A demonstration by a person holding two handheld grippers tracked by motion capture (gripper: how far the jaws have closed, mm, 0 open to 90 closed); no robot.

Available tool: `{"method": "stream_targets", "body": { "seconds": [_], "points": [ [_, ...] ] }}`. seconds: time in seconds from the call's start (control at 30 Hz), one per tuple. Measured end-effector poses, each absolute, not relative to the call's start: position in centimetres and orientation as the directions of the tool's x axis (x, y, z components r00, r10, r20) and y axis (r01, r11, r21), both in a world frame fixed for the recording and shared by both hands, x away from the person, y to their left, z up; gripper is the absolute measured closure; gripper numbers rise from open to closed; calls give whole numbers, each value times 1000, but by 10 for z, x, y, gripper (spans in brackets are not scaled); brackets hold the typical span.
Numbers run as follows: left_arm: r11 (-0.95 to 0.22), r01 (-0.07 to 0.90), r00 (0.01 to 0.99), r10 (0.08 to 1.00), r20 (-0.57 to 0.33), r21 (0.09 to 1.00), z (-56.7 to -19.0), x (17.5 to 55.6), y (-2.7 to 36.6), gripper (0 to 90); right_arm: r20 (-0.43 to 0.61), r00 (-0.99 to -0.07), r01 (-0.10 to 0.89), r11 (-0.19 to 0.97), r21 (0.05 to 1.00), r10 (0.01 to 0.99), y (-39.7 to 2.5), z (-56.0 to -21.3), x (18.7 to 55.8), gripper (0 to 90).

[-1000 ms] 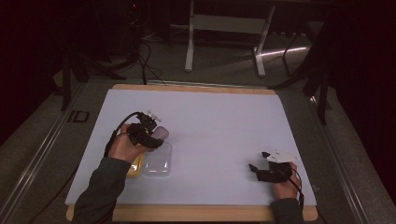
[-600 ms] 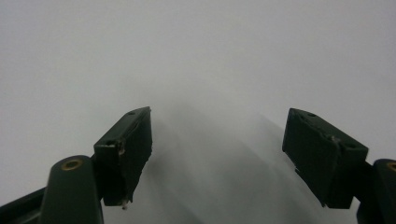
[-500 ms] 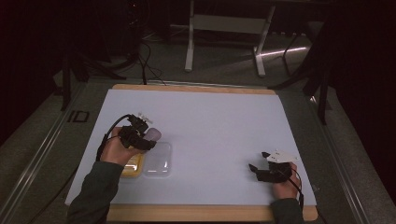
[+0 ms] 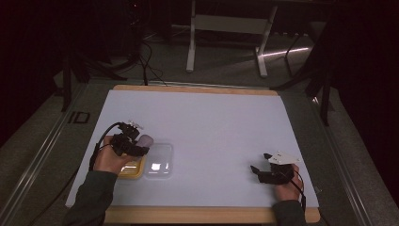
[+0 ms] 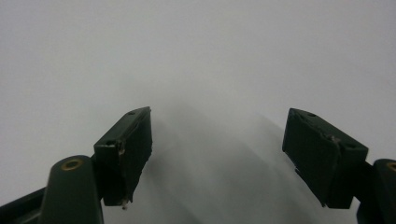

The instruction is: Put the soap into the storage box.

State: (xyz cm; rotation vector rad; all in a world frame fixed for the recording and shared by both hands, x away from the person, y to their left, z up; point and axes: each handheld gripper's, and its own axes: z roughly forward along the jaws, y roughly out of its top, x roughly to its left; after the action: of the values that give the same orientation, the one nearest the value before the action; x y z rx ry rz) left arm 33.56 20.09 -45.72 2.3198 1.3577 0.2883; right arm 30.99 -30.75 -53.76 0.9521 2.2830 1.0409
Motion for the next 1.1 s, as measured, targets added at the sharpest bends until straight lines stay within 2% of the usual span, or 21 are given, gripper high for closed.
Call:
{"method": "stream_targets", "body": {
  "seconds": [0.43, 0.67, 0.73, 0.87, 1.07, 1.1],
  "points": [
    [-375, 829, 420, 907, -18, 414, -477, 327, 222, 495, -118, -659, 401, 479, 781, 743, -307, -538, 310, 239],
    [-391, 845, 413, 911, 19, 366, -491, 327, 220, 485, -120, -659, 398, 480, 781, 742, -307, -538, 310, 239],
    [-387, 846, 408, 913, 22, 367, -492, 328, 219, 466, -119, -659, 398, 479, 782, 743, -307, -538, 310, 239],
    [-373, 845, 411, 911, -19, 384, -488, 328, 220, 364, -120, -660, 398, 480, 782, 742, -307, -538, 310, 239],
    [-357, 829, 402, 916, -15, 430, -483, 323, 224, 313, -122, -660, 397, 482, 781, 741, -307, -538, 310, 239],
    [-340, 826, 398, 917, -36, 450, -480, 323, 226, 313, -122, -660, 397, 482, 781, 741, -307, -538, 310, 239]
  ]
}}
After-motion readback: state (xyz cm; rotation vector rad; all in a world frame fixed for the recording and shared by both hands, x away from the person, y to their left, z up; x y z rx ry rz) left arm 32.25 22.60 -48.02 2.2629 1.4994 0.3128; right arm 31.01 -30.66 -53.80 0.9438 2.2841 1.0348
